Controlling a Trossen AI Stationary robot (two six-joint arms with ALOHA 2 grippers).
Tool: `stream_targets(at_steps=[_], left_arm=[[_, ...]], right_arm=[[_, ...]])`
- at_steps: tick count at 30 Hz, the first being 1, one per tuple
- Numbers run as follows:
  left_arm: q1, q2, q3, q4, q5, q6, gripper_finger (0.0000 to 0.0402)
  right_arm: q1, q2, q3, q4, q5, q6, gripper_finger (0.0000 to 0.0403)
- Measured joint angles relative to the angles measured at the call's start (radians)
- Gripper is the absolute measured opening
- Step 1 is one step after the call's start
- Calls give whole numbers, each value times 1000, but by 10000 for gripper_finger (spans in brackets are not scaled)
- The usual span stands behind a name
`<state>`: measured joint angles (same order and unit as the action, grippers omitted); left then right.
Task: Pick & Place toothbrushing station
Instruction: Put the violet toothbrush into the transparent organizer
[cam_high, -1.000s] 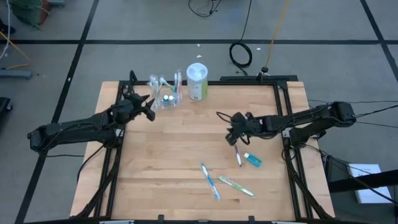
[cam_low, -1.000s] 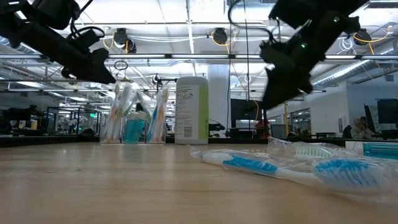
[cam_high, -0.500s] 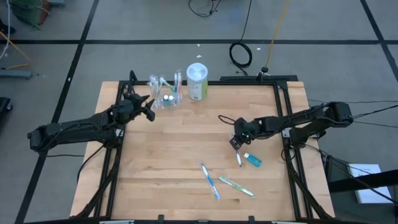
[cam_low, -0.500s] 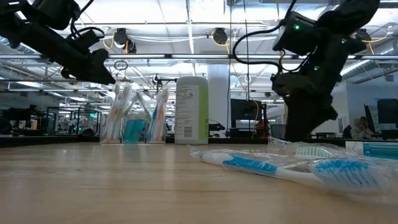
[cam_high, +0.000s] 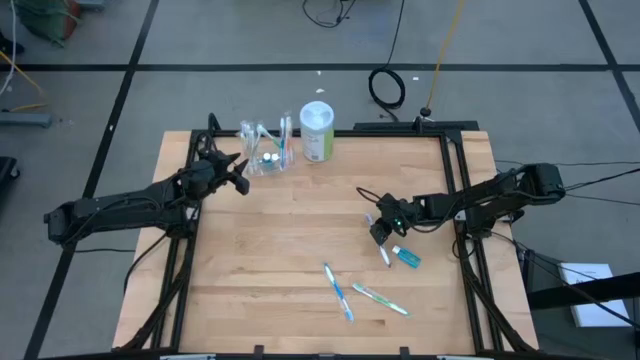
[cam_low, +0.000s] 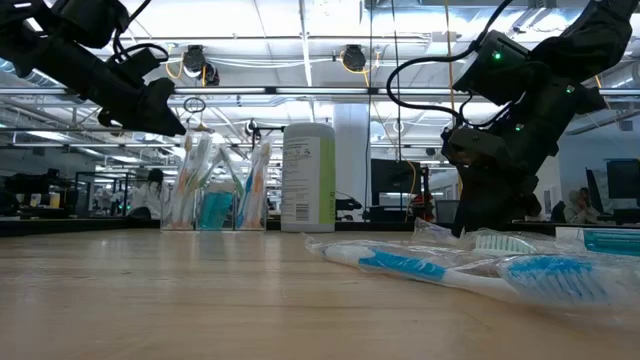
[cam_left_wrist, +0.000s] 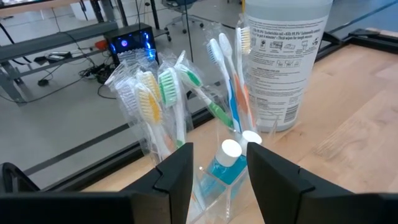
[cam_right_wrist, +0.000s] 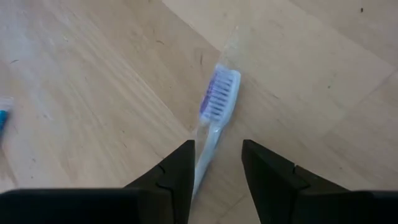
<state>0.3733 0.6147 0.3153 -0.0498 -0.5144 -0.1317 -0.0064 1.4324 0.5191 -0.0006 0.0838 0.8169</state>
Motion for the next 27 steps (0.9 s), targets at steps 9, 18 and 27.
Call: stream_targets(at_steps=[9,18,27], left_arm=[[0,0,0,0,0,-2,152],[0,0,0,0,0,3,152],[0,0,0,3,0,5,152]], right_arm=[[28,68,-5,141,80,-115,65],[28,75,-7,451,96,-223,8],[18,74,-7,898,153,-383,1]])
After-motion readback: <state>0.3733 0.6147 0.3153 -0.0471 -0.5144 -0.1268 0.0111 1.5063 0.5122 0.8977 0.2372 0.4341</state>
